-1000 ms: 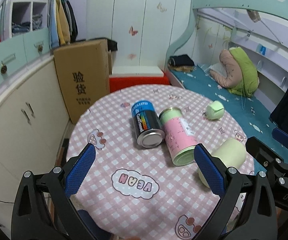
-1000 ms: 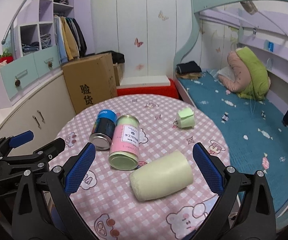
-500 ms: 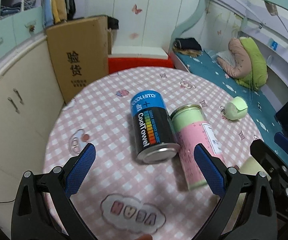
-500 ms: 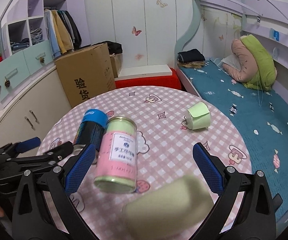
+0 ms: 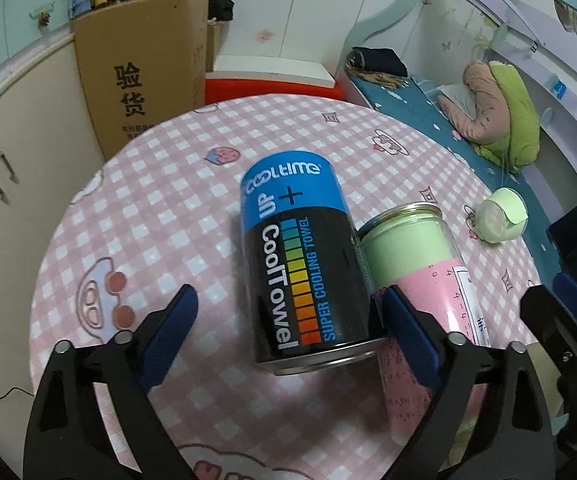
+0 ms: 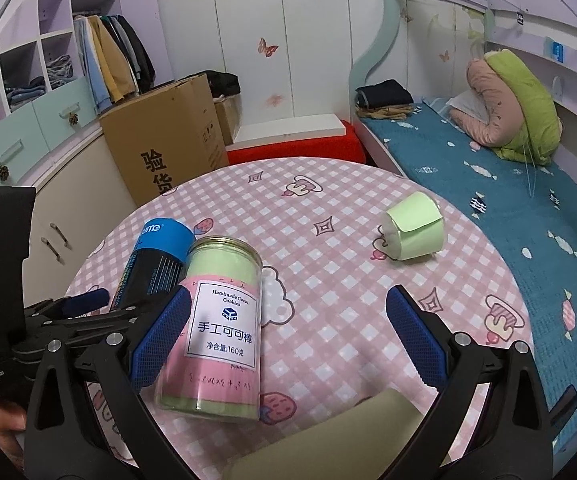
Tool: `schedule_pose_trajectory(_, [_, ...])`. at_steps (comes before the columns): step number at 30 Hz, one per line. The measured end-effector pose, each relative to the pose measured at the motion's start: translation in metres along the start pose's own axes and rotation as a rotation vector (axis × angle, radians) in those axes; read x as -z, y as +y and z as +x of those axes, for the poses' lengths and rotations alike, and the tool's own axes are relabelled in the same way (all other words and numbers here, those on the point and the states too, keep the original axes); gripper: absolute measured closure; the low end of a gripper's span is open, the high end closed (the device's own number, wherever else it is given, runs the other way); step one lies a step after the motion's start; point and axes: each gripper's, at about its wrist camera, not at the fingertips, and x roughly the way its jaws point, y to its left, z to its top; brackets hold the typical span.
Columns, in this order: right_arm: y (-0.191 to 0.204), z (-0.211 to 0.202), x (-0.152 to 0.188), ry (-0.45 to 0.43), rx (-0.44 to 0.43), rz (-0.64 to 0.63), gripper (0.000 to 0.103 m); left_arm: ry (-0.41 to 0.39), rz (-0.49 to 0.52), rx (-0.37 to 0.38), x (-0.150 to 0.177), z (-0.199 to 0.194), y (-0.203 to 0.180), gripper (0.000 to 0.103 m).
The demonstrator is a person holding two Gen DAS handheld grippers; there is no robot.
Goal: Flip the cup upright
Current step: 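Move the left gripper to the lying blue-black CoolTowel can and grasp it, then lift and tilt the can with the left gripper while the right gripper grasps it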
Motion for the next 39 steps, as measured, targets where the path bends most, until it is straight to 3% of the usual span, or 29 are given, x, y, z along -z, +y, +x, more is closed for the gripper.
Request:
schedule_pose_trajectory(5, [0.000,0.002,0.001,0.001,-0.006,0.002,0.005,0.024,0.008,0.040,0.001,0.006,0.000,0.038])
schedule_pose_trajectory(15, [0.010,-0.012,0.011,0.011,-0.002,-0.010,0.005,0.031,-0.006,0.028,0.021,-0.016,0.013,0.039])
schedule_pose_trajectory(31, [0.047,-0.064,0.070,0.054,0.025,-0.052,0.005,0.039,0.010,0.041,0.095,-0.075,0.035,0.038])
schedule_pose_trajectory(37, [0.056,-0.077,0.074,0.038,0.042,-0.067,0.005,0.042,0.021,0.052,0.099,-0.079,0.038,0.038])
schedule_pose_trajectory(39, [0.058,-0.079,0.071,0.034,0.047,-0.068,0.005,0.041,0.014,0.057,0.100,-0.079,0.040,0.032])
